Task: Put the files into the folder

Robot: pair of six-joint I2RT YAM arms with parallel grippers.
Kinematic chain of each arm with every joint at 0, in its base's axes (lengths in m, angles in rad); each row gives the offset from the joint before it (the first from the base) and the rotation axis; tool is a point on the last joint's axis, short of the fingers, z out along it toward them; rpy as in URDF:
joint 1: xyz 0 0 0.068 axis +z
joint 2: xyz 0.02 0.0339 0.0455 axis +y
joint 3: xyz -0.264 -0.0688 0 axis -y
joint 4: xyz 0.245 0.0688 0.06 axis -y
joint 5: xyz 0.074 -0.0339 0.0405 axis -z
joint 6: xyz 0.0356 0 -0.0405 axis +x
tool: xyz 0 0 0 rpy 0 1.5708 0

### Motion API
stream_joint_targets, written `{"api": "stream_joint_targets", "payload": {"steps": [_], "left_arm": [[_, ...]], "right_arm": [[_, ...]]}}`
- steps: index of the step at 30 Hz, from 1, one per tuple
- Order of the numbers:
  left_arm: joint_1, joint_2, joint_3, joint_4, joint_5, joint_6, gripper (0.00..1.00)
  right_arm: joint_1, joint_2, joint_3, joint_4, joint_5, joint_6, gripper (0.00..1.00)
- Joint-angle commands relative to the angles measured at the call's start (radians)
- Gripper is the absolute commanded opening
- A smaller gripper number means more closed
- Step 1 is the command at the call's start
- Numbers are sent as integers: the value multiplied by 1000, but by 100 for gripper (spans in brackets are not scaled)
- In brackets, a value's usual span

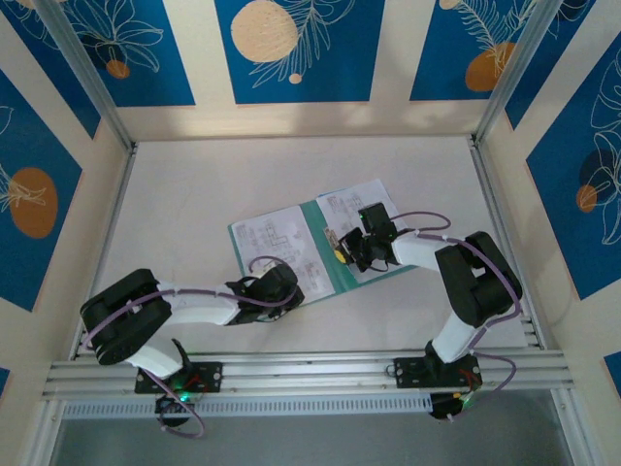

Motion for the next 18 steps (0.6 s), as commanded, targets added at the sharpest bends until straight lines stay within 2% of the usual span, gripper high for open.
{"api": "stream_joint_targets", "payload": {"steps": [1,18], "left_arm": [[-4,-1,-39,-140,-20,-7,16],[-1,2,-52,-136,-18,-21,16]], "right_arm": [[-23,68,-30,-166,134,-12,0],[-14,103,8,-211,145,-30,0]]}}
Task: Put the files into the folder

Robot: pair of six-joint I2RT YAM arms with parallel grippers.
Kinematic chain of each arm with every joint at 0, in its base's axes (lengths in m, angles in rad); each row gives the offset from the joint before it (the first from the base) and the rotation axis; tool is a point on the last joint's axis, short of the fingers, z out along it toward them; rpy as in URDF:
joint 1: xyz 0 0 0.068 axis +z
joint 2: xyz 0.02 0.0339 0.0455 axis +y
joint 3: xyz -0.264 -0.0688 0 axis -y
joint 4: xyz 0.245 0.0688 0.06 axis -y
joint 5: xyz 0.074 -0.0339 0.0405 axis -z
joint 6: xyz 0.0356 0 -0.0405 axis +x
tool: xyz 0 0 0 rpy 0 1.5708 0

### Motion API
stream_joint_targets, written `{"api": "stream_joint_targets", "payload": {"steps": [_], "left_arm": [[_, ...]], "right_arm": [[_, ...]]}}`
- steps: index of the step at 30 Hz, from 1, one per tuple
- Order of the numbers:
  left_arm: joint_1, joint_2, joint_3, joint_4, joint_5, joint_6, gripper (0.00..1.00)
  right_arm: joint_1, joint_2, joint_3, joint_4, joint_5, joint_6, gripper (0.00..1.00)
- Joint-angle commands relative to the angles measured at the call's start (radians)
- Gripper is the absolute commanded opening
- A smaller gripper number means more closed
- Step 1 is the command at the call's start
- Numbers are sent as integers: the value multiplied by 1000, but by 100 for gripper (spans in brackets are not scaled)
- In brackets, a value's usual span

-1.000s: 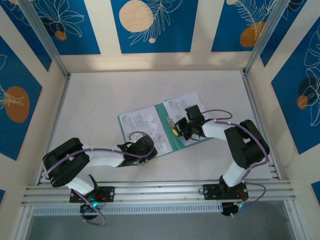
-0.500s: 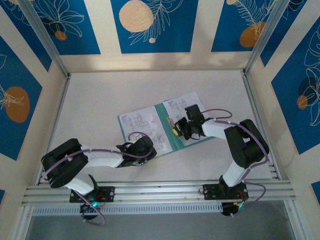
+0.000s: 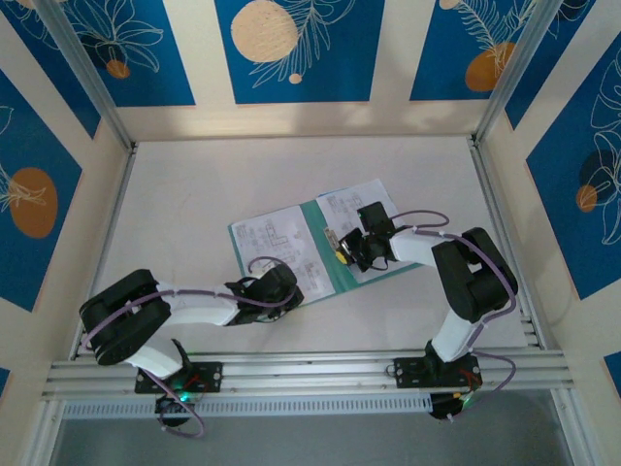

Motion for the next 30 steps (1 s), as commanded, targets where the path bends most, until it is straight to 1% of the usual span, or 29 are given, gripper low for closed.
{"api": "stream_joint_targets", "payload": {"steps": [1,6,11,15,18,27,30], "left_arm": [[-1,5,-45,-138,-16,-13,16],[2,4,-45,-139,-18,-13,16],[2,5,-45,-134,-14,-9,16],[4,2,-45,-138,-13,-7,16],[5,-2,-46,-141,-15,-4,16],[10,-8,-52,-140,-18,-3,16],[11,-7,-52,-142,-16,-3,16]], "right_arm": [[-5,69,-25,-158,134,5,0],[14,75,-15,-203,155,20,0],[31,113,2,-237,157,45,0],[34,131,0,-221,137,58,0],[39,108,8,-220,137,44,0],[96,-13,100,-318,177,-3,0],[90,-18,120,-338,168,-11,0]]}}
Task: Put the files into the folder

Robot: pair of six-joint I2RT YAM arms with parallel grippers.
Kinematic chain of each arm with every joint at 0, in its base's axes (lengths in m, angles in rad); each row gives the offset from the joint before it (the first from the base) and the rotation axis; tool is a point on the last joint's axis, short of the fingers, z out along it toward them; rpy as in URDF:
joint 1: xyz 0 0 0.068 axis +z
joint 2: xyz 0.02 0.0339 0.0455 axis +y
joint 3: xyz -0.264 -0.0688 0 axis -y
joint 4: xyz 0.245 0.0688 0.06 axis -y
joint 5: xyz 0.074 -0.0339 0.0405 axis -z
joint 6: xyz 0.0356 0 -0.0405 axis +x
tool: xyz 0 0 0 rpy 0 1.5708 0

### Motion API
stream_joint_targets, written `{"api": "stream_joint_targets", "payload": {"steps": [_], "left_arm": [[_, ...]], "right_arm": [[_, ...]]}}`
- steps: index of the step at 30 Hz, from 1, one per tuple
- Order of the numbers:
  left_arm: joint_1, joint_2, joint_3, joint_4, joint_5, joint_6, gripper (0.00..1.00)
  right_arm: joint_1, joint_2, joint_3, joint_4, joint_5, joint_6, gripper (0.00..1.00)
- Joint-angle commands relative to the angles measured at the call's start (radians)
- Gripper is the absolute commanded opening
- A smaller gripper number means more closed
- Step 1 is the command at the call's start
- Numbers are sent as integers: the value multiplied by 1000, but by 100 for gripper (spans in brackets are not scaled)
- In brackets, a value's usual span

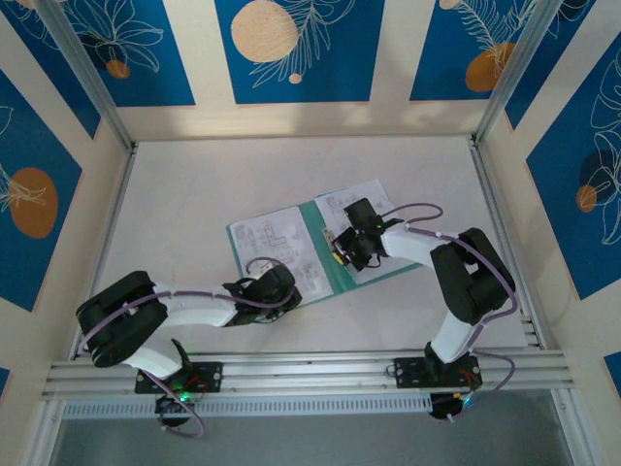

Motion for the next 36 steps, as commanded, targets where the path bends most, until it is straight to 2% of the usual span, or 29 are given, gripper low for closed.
{"api": "stream_joint_targets", "payload": {"steps": [1,9,17,20,26,31,36], "left_arm": [[8,13,-39,-131,-11,-4,16],[8,3,-39,-143,-15,1,16],[11,2,-39,-149,-16,8,16],[14,1,-39,-150,-11,20,16],[20,1,-48,-160,-2,44,16],[21,-5,-51,-184,-7,64,16],[43,-32,-67,-209,-19,83,16]], "right_arm": [[1,-10,17,-140,37,-23,0],[-9,-6,17,-140,17,-23,0],[34,-51,61,-145,37,-94,15],[64,-42,78,-173,51,-147,17],[75,33,68,-225,63,-230,15],[57,65,6,-180,8,-205,11],[92,50,-24,-222,13,-159,11]]}}
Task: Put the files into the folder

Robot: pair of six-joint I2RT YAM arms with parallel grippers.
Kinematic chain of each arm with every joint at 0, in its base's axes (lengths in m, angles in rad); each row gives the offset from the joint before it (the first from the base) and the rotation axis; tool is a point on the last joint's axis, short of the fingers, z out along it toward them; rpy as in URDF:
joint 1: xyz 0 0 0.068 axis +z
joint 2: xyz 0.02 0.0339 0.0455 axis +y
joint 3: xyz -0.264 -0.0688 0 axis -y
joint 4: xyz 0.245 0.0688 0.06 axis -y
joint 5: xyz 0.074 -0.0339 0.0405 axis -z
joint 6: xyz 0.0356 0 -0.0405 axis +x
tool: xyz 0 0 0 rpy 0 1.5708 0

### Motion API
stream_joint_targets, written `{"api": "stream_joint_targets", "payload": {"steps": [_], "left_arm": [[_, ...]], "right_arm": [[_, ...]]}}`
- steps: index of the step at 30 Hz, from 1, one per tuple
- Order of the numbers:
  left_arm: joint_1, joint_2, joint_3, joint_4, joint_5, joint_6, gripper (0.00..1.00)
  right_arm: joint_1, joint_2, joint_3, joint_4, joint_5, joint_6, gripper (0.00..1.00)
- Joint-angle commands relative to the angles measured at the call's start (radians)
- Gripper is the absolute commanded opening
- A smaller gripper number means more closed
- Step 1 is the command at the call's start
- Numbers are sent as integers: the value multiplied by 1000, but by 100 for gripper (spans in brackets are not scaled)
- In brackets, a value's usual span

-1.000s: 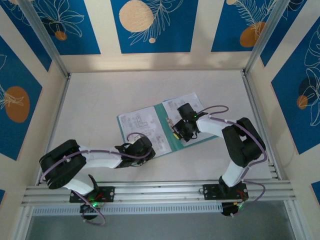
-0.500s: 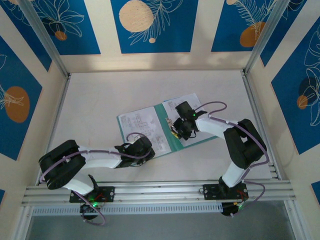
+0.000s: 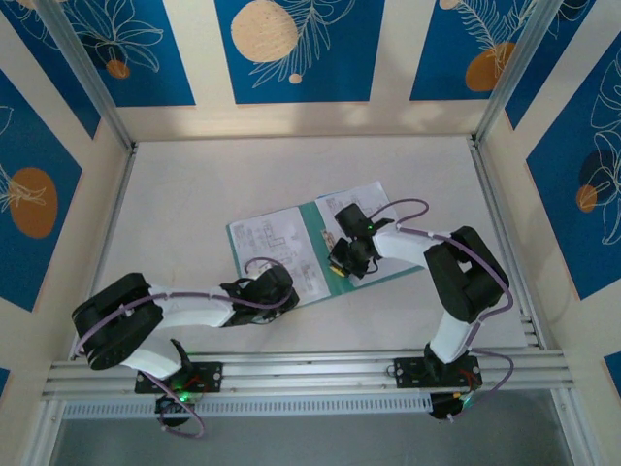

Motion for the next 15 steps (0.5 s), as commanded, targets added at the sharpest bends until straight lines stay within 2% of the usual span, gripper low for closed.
{"api": "stream_joint_targets", "payload": {"steps": [1,9,15], "left_arm": [[34,-8,-56,-181,-17,46,16],[181,-63,-44,-252,19,185,17],[183,-74,-51,-227,55,178,16]], "right_arm": [[34,16,-61,-104,11,47,10],[128,-44,-163,-82,5,197,10],[107,-34,-166,-83,13,177,10]]}}
